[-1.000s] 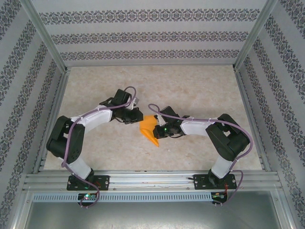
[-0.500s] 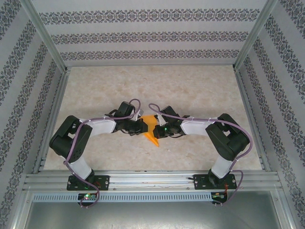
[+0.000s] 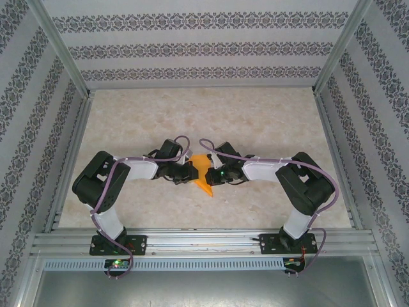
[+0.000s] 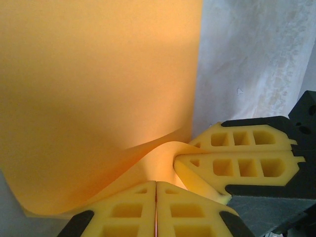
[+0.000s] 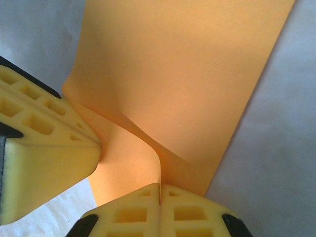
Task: Fold a paper plane with a square sheet of paper (fold left side to right side)
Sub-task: Third fold the triangle at the center of the table.
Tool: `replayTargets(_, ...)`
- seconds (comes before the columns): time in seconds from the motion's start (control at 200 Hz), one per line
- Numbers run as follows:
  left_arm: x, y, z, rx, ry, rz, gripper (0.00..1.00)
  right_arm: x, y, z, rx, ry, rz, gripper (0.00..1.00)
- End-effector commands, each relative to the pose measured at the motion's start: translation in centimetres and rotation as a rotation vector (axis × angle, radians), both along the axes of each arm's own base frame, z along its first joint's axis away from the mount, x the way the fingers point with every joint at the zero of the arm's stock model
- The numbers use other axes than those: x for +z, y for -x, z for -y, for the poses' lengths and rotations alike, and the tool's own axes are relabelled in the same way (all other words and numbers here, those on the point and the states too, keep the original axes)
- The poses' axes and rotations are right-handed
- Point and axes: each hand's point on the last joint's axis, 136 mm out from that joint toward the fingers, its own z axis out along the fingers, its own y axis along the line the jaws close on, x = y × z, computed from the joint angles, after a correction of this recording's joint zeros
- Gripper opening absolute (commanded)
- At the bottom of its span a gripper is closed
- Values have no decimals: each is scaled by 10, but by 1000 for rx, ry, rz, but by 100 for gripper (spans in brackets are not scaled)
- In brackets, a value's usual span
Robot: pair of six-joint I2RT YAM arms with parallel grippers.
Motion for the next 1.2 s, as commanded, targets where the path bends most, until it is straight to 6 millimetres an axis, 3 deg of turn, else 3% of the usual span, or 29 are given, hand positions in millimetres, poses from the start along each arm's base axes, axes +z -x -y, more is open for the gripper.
replayTargets(0.0,-10,5,0,-1,-19,-2,9,-35,23,23,-16,117,-105,1)
replayTargets(0.69,-35,17,-17,7,-120,-49,5,-29,19,20,-25,102,-95,4)
replayTargets(1.014,-45,22,-24,9,-166,-73,4,11,-6,5,-62,-2,-40,22)
replayTargets(1.194,-47,22,-24,15,-169,-79,4,30,-13,12,-99,-48,-28,35)
